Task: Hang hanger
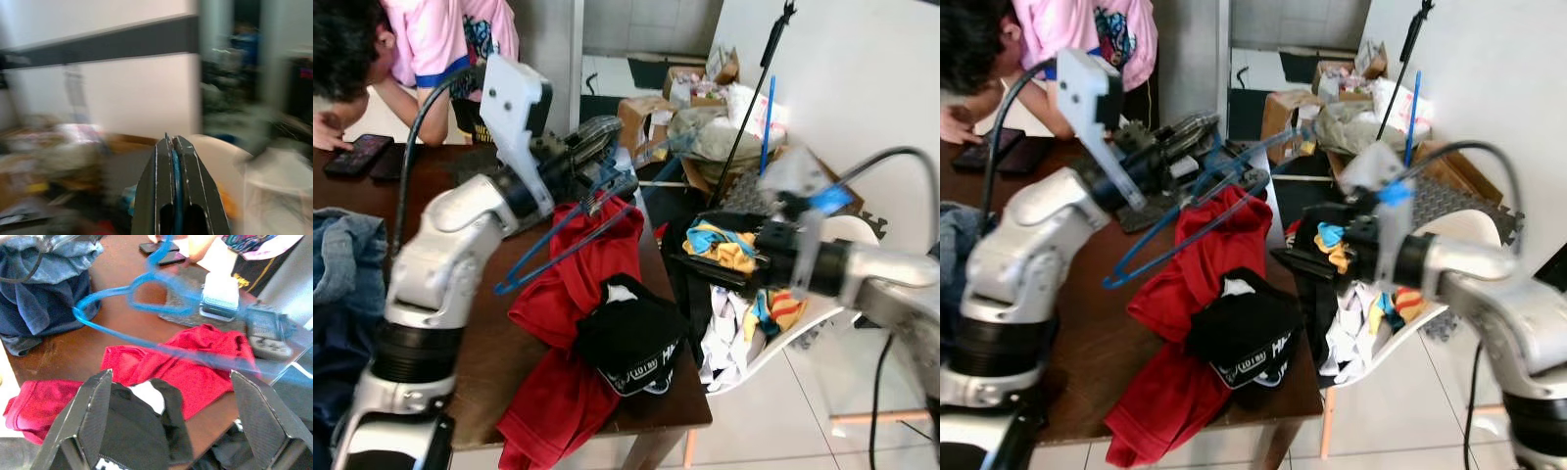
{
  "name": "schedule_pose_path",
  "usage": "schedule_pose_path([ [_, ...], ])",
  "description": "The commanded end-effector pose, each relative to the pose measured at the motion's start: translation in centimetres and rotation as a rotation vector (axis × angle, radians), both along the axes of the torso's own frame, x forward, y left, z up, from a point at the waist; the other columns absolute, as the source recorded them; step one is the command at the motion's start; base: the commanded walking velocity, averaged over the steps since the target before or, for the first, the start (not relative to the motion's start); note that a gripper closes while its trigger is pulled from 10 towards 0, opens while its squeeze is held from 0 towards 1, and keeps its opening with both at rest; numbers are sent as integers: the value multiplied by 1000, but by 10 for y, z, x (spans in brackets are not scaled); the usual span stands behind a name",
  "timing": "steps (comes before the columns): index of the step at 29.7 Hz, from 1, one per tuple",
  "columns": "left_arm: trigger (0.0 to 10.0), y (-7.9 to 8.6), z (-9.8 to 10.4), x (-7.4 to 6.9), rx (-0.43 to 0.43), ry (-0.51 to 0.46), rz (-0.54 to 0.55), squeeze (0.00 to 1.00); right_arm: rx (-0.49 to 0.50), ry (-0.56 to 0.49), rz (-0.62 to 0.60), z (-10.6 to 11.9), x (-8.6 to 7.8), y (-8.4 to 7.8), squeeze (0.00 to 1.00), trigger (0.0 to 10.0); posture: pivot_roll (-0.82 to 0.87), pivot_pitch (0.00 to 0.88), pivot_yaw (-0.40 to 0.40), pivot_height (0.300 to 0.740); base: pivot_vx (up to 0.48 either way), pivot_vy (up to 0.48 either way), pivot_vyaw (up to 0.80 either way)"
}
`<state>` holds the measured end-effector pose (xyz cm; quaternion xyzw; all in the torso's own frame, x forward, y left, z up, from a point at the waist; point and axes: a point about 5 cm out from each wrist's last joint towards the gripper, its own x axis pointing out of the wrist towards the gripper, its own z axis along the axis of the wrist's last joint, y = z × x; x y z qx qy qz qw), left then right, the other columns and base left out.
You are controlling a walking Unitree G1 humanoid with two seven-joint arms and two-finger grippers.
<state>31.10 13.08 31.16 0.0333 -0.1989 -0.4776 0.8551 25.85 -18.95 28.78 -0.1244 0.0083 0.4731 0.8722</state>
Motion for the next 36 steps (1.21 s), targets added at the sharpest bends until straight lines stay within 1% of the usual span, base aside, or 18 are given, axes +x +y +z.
schedule_pose_path([
  [1,10000,13,-6,-1,29,48,-62,0,-4,-37,65,11,-11,-5,0,10000,37,58,-73,740,0,0,0],
  [2,10000,22,-8,-3,66,59,-117,0,-20,-54,84,18,-18,-13,0,10000,36,56,-70,740,0,0,0],
  [3,10000,22,-8,-3,66,59,-117,0,-20,-54,84,18,-18,-13,0,10000,36,56,-70,740,0,0,0],
  [4,10000,28,-8,-9,151,40,-201,0,-19,-83,72,30,-21,-25,0,10000,34,53,-63,740,0,0,0],
  [6,10000,28,-8,-9,151,40,-201,0,-19,-83,72,30,-21,-25,0,10000,34,53,-63,740,0,0,0],
  [7,10000,29,-9,-15,221,24,-272,0,-8,-106,63,39,-24,-33,0,10000,35,50,-60,740,0,0,0],
  [8,10000,29,-9,-15,221,24,-272,0,-8,-106,63,39,-24,-33,0,10000,35,50,-60,740,0,0,0],
  [9,10000,27,-8,-21,285,8,-346,0,6,-128,81,48,-28,-35,0,10000,32,46,-55,740,0,0,0],
  [11,10000,19,-5,-29,337,-9,-471,0,-10,-130,144,52,-33,-26,0,10000,19,39,-45,740,0,0,0],
  [12,10000,19,-5,-29,337,-9,-471,0,-10,-130,144,52,-33,-26,0,10000,19,39,-45,740,0,0,0],
  [15,10000,0,-1,-41,330,-29,-645,0,-98,-72,199,30,-29,-4,0,10000,20,32,-44,740,0,0,0],
  [16,10000,0,-1,-41,330,-29,-645,0,-98,-72,199,30,-29,-4,0,10000,20,32,-44,740,0,0,0],
  [17,10000,-9,1,-45,313,-43,-698,0,-110,-52,208,21,-26,6,0,10000,19,31,-44,740,0,0,0],
  [19,10000,-9,1,-45,313,-43,-698,0,-110,-52,208,21,-26,6,0,10000,19,31,-44,740,0,0,0],
  [21,10000,-22,4,-47,297,-73,-745,0,-98,-20,240,10,-22,23,0,10000,21,23,-43,740,0,0,0],
  [24,10000,-30,6,-45,300,-109,-755,0,-78,10,274,3,-21,35,0,10000,18,17,-41,740,0,0,0],
  [31,10000,-37,8,-40,289,-151,-702,0,-44,53,287,-1,-19,48,0,10000,15,14,-41,740,0,0,0],
  [36,10000,-38,4,-41,300,-149,-693,0,-82,84,285,-11,-19,54,0,10000,13,17,-41,740,0,0,0],
])
